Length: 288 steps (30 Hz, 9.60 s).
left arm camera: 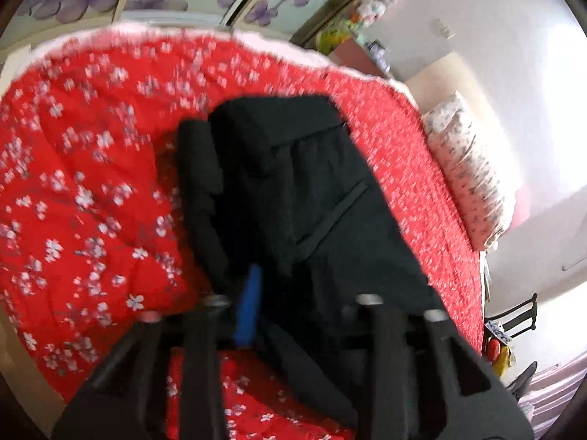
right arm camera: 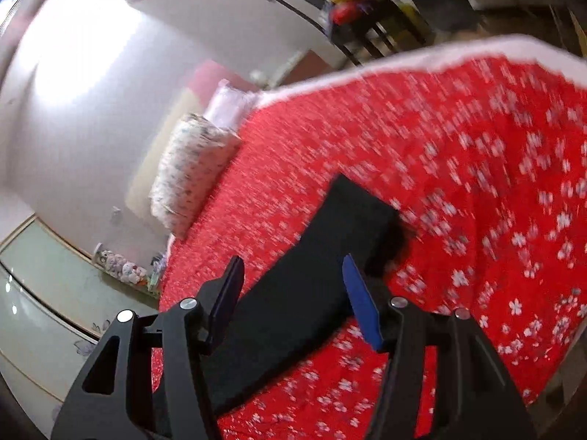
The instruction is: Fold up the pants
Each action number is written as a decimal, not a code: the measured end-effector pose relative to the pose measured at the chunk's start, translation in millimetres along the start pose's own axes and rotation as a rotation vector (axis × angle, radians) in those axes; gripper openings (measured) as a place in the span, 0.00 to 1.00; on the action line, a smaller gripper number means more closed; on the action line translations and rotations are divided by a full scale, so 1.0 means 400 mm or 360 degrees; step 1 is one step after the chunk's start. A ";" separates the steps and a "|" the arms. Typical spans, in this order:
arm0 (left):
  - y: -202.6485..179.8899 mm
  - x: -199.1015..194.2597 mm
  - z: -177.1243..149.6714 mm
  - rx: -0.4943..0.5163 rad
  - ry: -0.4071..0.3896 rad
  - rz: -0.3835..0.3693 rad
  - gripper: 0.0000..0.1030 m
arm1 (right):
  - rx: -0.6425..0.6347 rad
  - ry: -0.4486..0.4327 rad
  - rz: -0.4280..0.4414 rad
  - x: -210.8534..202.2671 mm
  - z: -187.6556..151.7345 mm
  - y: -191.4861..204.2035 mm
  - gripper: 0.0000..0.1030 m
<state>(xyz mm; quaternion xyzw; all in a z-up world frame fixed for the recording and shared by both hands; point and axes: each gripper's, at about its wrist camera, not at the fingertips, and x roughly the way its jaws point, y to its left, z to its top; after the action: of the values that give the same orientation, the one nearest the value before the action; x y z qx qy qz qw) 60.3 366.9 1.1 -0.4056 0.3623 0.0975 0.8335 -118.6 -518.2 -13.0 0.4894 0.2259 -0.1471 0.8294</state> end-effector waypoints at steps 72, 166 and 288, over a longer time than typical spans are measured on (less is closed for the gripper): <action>-0.328 0.065 -0.305 0.1067 0.0071 -0.0100 0.98 | -0.0919 0.0084 0.0486 0.134 -0.268 0.562 0.11; -0.005 0.069 0.078 0.0086 0.0215 -0.0081 0.65 | -0.1392 0.0805 0.0663 0.280 -0.730 0.617 0.91; -0.587 -0.053 -0.732 0.1730 0.0073 -0.0472 0.92 | -0.0483 0.1550 0.0179 0.447 -0.342 0.459 0.95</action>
<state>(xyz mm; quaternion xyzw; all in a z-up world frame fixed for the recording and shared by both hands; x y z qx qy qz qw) -1.5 -2.1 38.1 0.0334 0.3176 -0.2301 0.9193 88.2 -314.3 -26.2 0.3865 0.5782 0.1773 0.6963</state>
